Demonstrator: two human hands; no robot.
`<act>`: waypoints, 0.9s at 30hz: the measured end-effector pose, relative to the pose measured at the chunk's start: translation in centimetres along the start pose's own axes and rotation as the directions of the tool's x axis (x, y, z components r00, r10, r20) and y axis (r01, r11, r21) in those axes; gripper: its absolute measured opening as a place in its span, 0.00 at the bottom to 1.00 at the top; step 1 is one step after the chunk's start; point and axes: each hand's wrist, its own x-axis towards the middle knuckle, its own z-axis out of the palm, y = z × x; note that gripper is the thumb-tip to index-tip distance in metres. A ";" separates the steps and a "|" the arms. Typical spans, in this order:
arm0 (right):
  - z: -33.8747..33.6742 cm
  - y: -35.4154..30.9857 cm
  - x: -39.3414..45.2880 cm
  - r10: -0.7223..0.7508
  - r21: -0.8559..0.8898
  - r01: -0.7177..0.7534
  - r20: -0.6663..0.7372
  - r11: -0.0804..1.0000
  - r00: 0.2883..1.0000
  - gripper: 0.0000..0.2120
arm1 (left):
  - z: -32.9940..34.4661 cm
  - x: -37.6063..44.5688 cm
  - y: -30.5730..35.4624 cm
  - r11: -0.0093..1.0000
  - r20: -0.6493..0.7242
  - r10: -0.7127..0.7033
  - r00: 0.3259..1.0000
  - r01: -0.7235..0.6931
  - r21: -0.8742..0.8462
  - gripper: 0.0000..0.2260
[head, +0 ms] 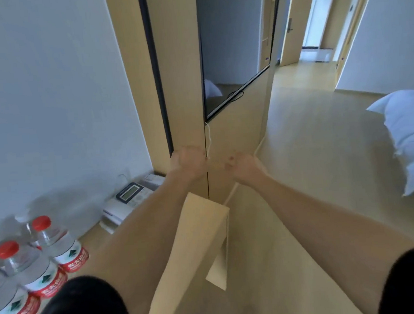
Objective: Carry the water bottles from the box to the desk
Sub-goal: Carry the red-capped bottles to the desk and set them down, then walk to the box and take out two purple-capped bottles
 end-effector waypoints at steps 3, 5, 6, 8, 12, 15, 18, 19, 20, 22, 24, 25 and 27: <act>-2.4 5.3 -0.8 0.096 0.025 -0.095 -0.042 0.995 0.994 0.21 | 1.4 2.0 5.2 0.996 0.084 0.081 0.993 -0.078 -0.038 0.16; -4.2 9.0 -1.4 0.153 -0.017 -0.155 -0.059 0.988 0.986 0.22 | 2.4 3.4 9.1 0.992 0.131 0.121 0.984 -0.116 -0.046 0.18; -5.1 10.9 -1.7 0.180 -0.033 -0.182 -0.065 0.983 0.982 0.23 | 2.8 4.1 11.1 0.989 0.141 0.142 0.980 -0.134 -0.061 0.18; -7.1 14.9 -2.2 0.237 -0.033 -0.240 -0.070 0.970 0.969 0.25 | 3.5 5.4 15.4 0.980 0.167 0.186 0.968 -0.171 -0.104 0.18; -10.9 23.0 -3.1 0.340 -0.029 -0.344 -0.080 0.939 0.937 0.25 | 4.7 7.1 23.8 0.961 0.220 0.258 0.941 -0.227 -0.159 0.21; -13.2 28.4 -3.8 0.386 -0.048 -0.392 -0.093 0.919 0.918 0.25 | 5.9 8.1 29.6 0.954 0.227 0.288 0.930 -0.258 -0.154 0.20; -15.2 33.1 -4.3 0.417 -0.060 -0.425 -0.117 0.903 0.901 0.27 | 6.9 9.0 34.7 0.953 0.226 0.299 0.927 -0.280 -0.111 0.19; -15.8 34.4 -4.6 0.428 -0.056 -0.437 -0.123 0.898 0.895 0.28 | 7.3 9.2 36.2 0.953 0.232 0.303 0.924 -0.289 -0.094 0.19; -16.4 35.6 -4.8 0.441 -0.049 -0.449 -0.124 0.892 0.889 0.28 | 7.6 9.3 37.5 0.952 0.242 0.306 0.921 -0.296 -0.079 0.19; -17.3 37.9 -5.3 0.471 -0.030 -0.478 -0.118 0.878 0.874 0.28 | 8.1 9.7 39.9 0.950 0.261 0.311 0.914 -0.305 -0.064 0.19; -18.0 39.8 -5.6 0.494 -0.011 -0.498 -0.110 0.867 0.863 0.28 | 8.5 10.4 41.9 0.946 0.273 0.323 0.906 -0.320 -0.059 0.20; -18.5 40.7 -5.7 0.501 -0.001 -0.504 -0.111 0.864 0.858 0.28 | 8.6 10.7 42.8 0.943 0.278 0.331 0.901 -0.328 -0.059 0.20; -19.3 42.3 -5.7 0.505 0.009 -0.508 -0.121 0.861 0.854 0.28 | 8.8 11.5 44.5 0.937 0.289 0.344 0.893 -0.344 -0.051 0.20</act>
